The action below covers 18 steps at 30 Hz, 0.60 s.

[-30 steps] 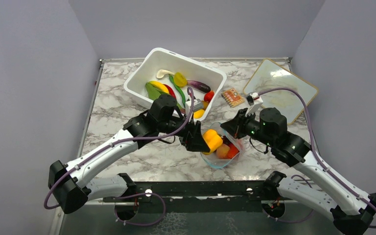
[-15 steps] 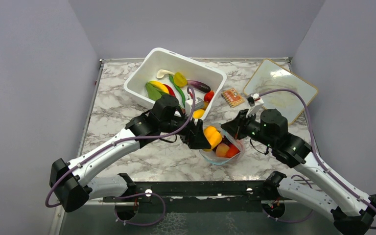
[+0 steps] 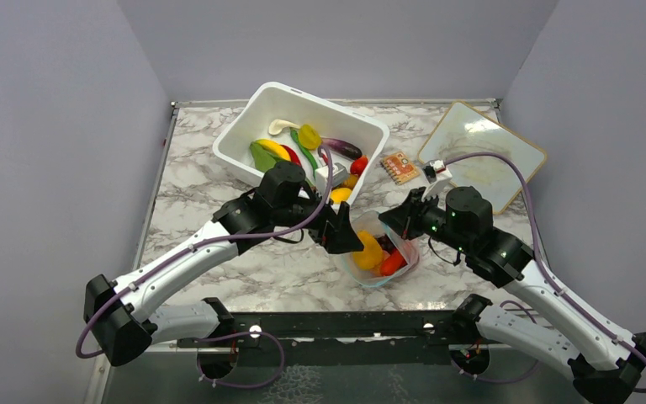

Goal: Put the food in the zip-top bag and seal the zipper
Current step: Place the fake vegetable in the zipper food storage bag.

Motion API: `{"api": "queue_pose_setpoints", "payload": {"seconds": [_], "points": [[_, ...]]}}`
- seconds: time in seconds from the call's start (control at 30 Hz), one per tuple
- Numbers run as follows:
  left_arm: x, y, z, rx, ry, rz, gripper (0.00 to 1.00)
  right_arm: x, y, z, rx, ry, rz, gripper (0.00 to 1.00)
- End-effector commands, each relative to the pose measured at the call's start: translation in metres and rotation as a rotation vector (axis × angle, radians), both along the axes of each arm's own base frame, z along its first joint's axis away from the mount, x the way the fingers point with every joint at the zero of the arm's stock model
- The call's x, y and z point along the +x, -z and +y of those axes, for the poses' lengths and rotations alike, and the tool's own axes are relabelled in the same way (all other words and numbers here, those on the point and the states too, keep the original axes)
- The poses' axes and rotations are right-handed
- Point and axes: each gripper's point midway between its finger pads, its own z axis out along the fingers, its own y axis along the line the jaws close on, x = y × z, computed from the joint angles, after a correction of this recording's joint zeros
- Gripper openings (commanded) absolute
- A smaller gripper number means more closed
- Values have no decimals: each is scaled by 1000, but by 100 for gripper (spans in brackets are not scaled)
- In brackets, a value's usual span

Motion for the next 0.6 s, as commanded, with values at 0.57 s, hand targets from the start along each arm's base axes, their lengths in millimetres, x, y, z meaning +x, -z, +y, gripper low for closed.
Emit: {"api": "queue_pose_setpoints", "payload": {"seconds": [0.57], "points": [[36,9,24,106,-204,-173,72,5,0,-3,-197,-111,-117,1]]}}
